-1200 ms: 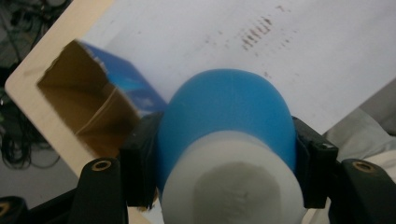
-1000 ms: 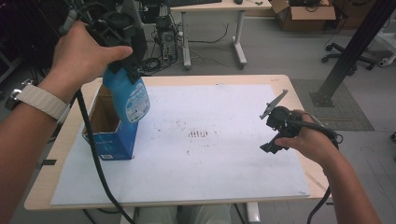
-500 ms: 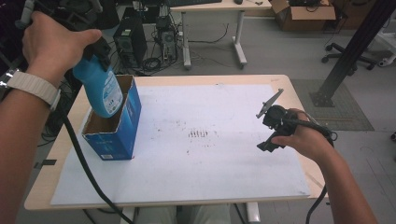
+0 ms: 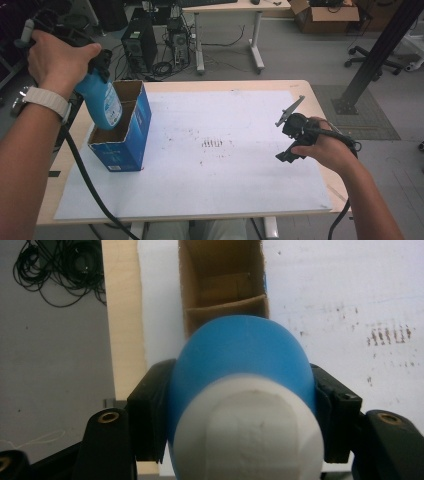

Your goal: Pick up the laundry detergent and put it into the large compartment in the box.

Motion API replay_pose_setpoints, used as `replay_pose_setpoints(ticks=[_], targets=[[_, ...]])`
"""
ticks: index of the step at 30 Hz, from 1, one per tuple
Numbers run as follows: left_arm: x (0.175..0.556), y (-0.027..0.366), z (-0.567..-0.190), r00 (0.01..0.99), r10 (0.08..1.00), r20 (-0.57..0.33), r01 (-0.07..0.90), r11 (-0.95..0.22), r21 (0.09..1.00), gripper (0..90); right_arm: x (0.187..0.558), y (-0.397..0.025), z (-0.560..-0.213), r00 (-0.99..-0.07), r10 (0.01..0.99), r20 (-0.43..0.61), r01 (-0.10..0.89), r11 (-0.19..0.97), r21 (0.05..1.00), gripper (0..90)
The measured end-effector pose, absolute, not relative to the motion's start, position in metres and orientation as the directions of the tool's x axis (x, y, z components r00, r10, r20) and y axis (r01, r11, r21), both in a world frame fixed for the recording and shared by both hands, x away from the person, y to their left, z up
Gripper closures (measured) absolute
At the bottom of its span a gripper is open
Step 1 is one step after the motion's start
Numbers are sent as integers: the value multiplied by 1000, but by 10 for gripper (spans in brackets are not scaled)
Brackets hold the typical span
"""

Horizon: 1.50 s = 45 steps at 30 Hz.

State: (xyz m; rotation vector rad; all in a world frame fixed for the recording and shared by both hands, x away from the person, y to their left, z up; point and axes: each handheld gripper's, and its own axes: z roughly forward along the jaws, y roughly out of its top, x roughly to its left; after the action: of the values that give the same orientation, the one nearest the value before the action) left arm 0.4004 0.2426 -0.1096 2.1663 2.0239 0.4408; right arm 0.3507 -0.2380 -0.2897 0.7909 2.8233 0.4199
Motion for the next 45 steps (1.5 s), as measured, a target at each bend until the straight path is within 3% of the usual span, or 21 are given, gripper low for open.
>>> replay_pose_setpoints(ticks=[31,45], targets=[[416,248,-233,78,989,122,958,-109,266,376,353,-239,-298,-836,542,-86,494,811,315,101],[418,251,-263,100,988,116,961,-126,247,375,355,-237,-299,-835,543,-84,497,812,307,101]])
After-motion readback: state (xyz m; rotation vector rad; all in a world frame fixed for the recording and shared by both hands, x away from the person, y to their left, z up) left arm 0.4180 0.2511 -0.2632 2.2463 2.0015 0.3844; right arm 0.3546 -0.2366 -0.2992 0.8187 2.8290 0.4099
